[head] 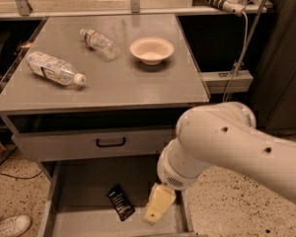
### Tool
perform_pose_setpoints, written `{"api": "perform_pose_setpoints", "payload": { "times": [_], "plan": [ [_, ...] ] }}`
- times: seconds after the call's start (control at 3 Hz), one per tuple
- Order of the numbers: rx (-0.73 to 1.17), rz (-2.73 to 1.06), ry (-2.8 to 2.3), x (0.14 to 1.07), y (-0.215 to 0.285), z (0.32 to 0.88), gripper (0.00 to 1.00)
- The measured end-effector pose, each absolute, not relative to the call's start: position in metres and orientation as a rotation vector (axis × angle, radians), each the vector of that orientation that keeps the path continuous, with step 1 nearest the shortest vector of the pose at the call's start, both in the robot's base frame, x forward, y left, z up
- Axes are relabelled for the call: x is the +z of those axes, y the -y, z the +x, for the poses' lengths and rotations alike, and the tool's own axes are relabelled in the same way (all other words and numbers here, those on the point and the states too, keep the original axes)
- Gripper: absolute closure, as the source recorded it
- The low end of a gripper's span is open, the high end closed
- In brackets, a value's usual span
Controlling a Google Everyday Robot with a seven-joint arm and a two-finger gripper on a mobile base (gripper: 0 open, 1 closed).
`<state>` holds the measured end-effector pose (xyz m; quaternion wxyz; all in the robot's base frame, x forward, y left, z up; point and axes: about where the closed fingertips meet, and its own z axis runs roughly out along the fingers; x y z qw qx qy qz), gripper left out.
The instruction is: Pick rxbar chocolate from middle drawer and place on counter
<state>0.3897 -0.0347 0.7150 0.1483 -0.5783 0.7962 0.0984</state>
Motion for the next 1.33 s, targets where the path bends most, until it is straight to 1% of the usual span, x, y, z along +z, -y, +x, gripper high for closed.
{"api": "perform_pose_setpoints", "payload": {
  "times": [0.33,0.67,1.0,1.33],
  "plan": [
    [0.327,-1.632,-2.288,0.675,0.002,0.389,0.00],
    [0.482,-1.568,-2.348,0.637,-0.022,0.389,0.00],
    [0.486,-1.567,-2.349,0.634,-0.023,0.388,0.00],
    [0.488,-1.504,-2.371,0.610,-0.029,0.391,0.00]
  ]
}}
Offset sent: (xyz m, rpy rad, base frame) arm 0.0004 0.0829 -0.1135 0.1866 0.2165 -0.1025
